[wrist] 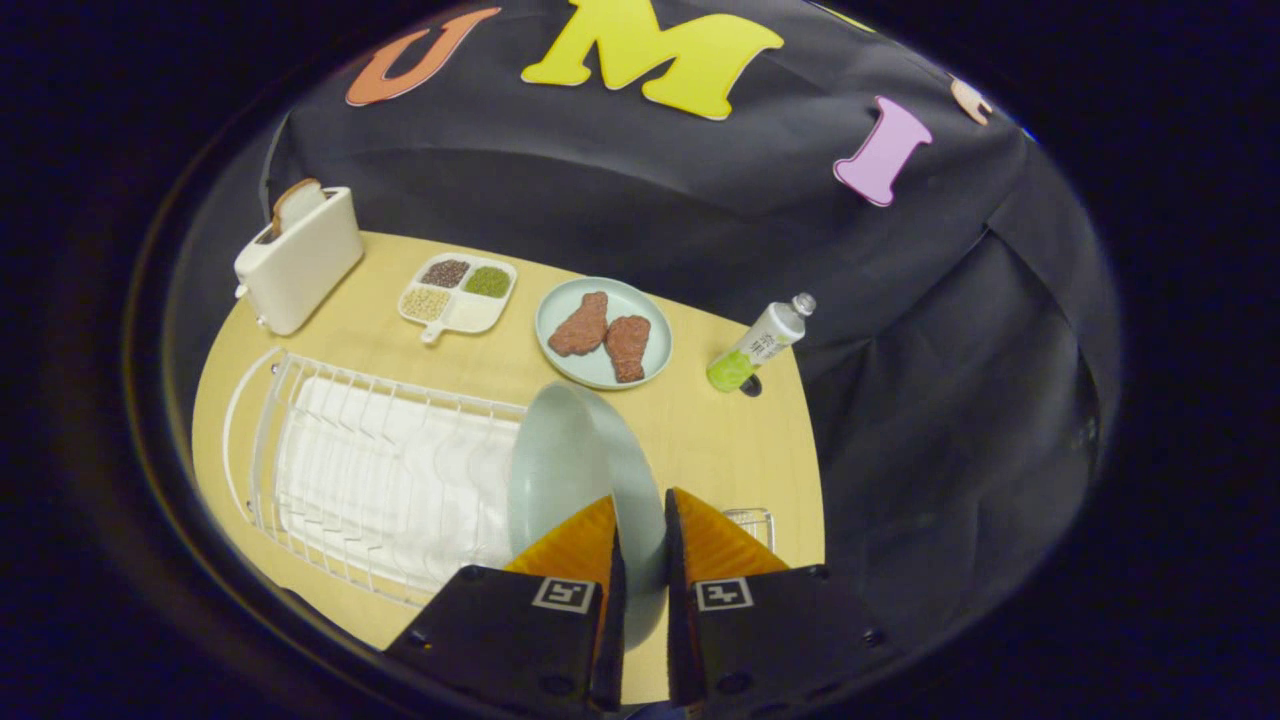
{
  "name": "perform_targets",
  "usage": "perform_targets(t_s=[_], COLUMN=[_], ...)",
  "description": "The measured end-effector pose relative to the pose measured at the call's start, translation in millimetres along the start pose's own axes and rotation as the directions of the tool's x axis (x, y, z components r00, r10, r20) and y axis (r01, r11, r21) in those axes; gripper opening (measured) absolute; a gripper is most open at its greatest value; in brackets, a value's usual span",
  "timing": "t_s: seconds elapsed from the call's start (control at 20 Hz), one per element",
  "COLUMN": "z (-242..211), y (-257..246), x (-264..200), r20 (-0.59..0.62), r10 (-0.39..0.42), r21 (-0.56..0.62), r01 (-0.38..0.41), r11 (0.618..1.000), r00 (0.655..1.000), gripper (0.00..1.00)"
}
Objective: Take the plate from the dish rack, then take the spoon from the basket and place it into the plate.
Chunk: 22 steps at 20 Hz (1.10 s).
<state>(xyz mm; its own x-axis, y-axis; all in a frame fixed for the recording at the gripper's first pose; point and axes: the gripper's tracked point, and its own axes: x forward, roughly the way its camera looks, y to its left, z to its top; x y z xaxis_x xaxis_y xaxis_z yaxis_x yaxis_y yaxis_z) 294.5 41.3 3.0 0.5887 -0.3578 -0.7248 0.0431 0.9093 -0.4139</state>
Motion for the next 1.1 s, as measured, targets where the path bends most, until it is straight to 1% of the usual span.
perform_targets(t_s=[0.15,0.2,0.35,0.45,0.55,0.6,0.65,0.85,1.0,1.1], z=[1.7,-0.1,-11.3,-22.6,-44.8,-59.0,-72.8,-133.8,-185.4,-208.5], y=[-20.9,-23.8,-21.7,-13.5,0.7,5.5,7.5,22.6,43.1,52.0], x=[-6.4,-11.2,-22.6,-30.3,-38.3,-41.1,-42.2,-51.5,-45.9,-40.9], r20=[0.043,0.050,0.059,0.072,0.063,0.053,0.051,0.092,0.094,0.112], r10=[-0.038,-0.031,0.037,0.116,0.217,0.253,0.274,0.326,0.384,0.405], r21=[0.030,0.035,0.045,0.064,0.081,0.088,0.093,0.050,0.065,0.074], r01=[0.036,0.030,-0.040,-0.120,-0.222,-0.256,-0.278,-0.331,-0.391,-0.414], r11=[0.999,0.999,0.998,0.991,0.972,0.963,0.956,0.942,0.918,0.907], r00=[0.998,0.998,0.998,0.991,0.974,0.966,0.960,0.941,0.919,0.907], gripper=[0.22,0.22,0.22,0.22,0.22,0.22,0.22,0.22,0.22,0.22])
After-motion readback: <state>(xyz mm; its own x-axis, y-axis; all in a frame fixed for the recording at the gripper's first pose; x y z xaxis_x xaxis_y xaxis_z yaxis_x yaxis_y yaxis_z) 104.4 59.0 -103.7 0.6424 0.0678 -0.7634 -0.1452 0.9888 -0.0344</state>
